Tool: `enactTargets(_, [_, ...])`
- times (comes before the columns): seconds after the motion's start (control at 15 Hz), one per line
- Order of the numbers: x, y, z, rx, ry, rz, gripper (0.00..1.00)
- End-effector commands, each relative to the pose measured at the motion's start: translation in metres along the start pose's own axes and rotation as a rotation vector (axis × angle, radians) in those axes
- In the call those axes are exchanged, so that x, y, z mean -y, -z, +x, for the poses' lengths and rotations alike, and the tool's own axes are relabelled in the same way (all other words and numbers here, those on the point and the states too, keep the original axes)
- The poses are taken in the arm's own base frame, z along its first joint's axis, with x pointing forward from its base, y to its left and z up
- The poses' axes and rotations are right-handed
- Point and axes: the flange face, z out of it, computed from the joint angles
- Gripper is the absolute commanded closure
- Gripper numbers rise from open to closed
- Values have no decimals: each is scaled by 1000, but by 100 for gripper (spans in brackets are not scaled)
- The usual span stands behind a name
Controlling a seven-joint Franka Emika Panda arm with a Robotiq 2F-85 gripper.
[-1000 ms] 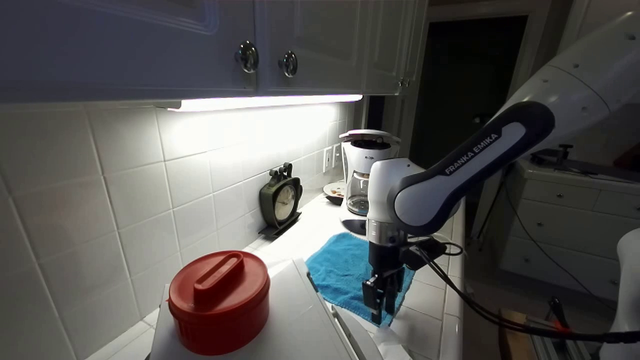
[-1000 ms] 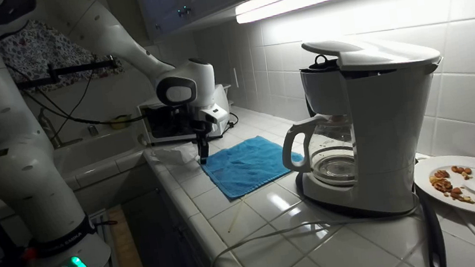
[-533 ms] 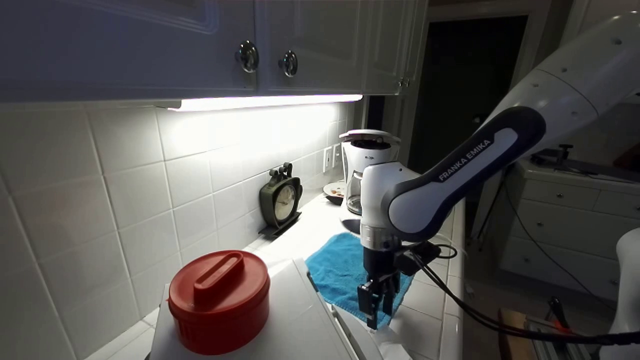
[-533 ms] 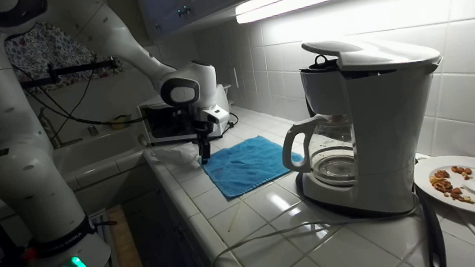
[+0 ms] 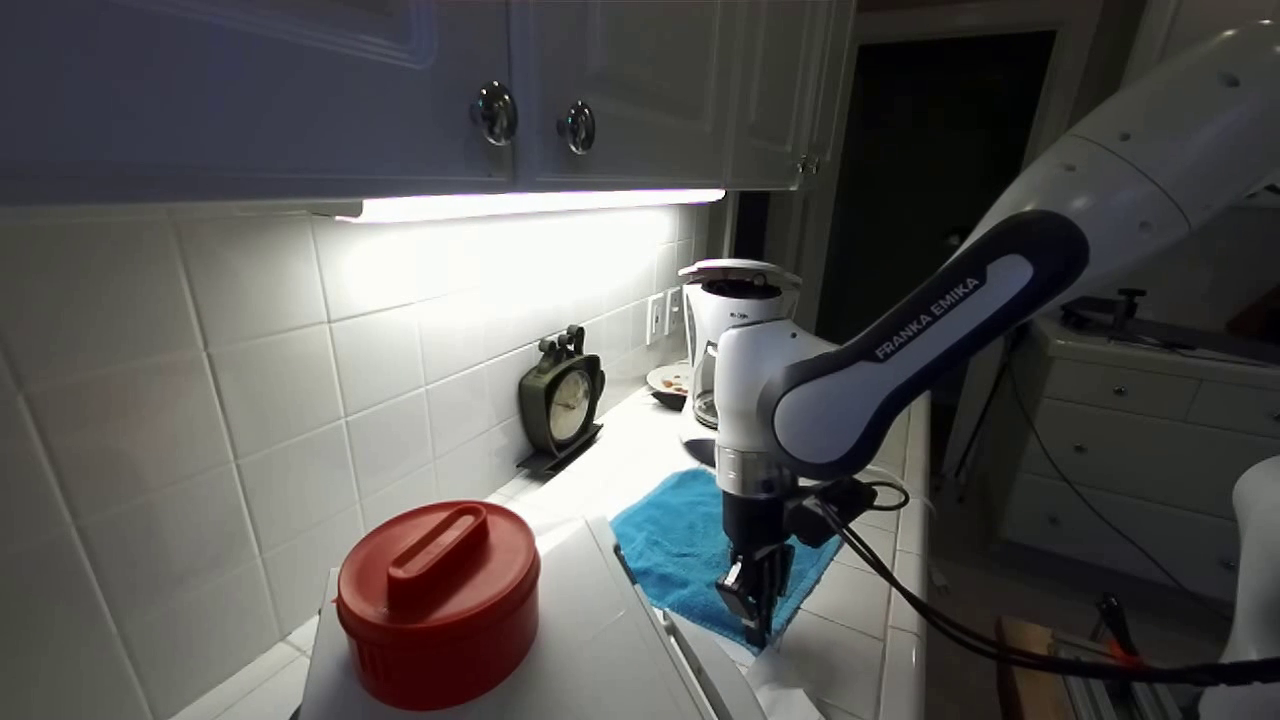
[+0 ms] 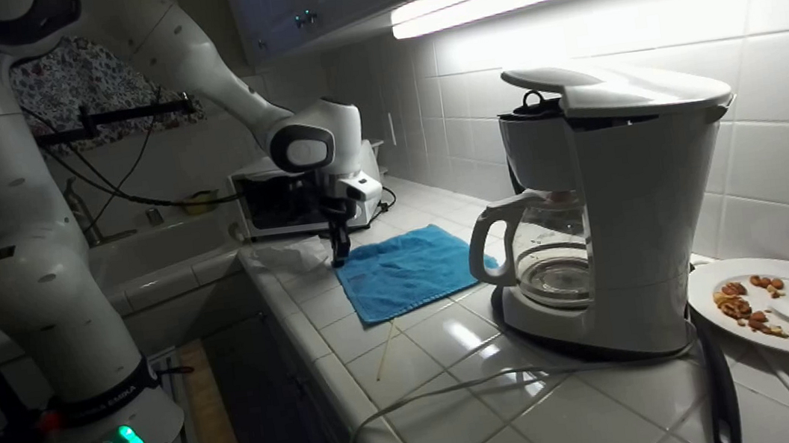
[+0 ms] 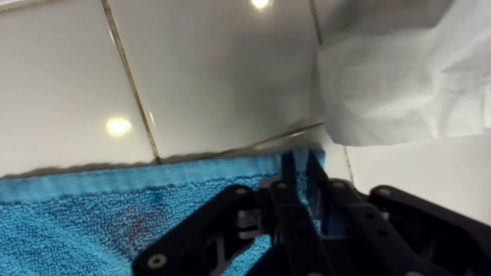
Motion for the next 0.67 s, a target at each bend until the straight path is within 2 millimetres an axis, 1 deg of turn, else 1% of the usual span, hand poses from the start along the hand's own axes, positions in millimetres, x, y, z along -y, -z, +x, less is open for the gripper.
enactTargets(0.0, [1,0,3,17,-2,-25,100])
enactTargets(0.07, [-2,4,2,5,-1,-17,96])
enactTargets(0.27, [-15,21,2,-50,-11,-2,96])
enactTargets(0.6, [-49,49,12,-143,-70,0,96])
